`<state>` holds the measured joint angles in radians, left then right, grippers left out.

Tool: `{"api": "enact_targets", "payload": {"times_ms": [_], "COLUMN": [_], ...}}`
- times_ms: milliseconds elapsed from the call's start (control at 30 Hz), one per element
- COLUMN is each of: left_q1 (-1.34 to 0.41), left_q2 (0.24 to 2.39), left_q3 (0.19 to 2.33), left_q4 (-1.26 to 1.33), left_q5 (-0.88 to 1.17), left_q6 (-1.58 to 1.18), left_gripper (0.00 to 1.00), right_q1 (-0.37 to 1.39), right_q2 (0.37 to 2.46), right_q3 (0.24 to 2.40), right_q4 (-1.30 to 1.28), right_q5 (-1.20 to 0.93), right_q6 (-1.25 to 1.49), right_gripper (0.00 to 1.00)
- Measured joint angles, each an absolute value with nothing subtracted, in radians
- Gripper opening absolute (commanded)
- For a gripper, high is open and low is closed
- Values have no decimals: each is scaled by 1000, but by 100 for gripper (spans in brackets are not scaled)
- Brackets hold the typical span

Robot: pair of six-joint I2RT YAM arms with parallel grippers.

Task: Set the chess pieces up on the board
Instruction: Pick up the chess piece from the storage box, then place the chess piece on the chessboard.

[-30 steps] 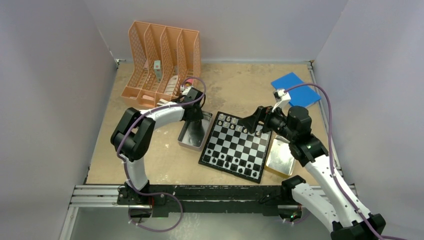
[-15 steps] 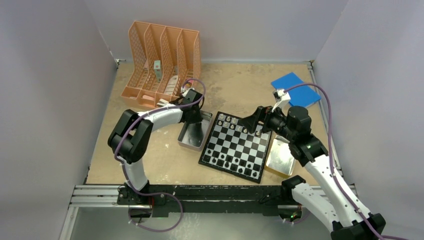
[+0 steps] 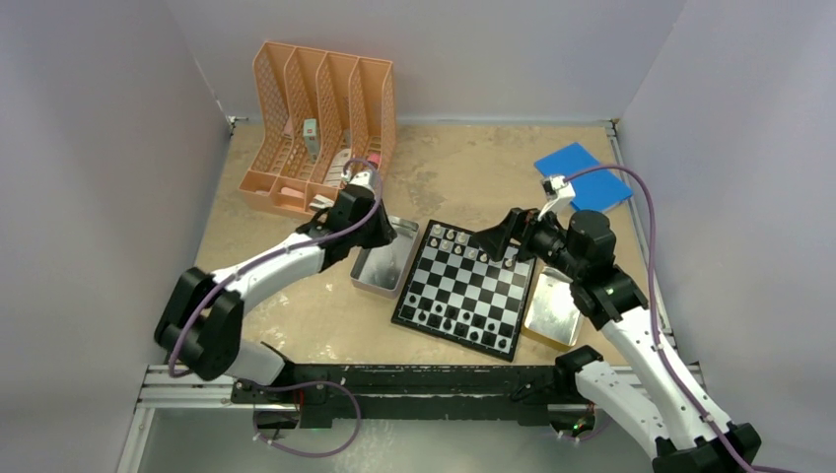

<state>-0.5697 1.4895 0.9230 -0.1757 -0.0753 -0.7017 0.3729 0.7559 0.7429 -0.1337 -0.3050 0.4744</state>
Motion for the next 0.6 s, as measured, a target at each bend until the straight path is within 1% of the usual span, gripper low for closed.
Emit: {"api": "enact_targets", "payload": {"times_ms": [100, 267, 333, 467, 533, 600], "left_q1": [-570, -571, -571, -571, -572, -572], "left_q2": [1388, 1243, 1204, 1145, 1115, 1084], "left_q3": [856, 765, 748, 727, 715, 696], "left_q4": [-99, 28, 62, 90, 93, 102], "left_q5": [-14, 146, 213, 337, 394, 449], "left_q6": [-653, -526, -476, -377, -324, -272], "left_gripper": [7, 6, 6, 5, 3, 2], "right_q1": [373, 373, 373, 373, 373, 374], "right_q2": [756, 772, 789, 822, 838, 854], "right_q3": [734, 723, 723, 722, 722, 722], "right_q4": [-118, -104, -94, -58, -30, -3], "right_q5": [-307, -332, -360, -451, -501, -542], "right_q6": [495, 522, 526, 532, 537, 542], "right_gripper": [99, 99, 95, 80, 69, 61]}}
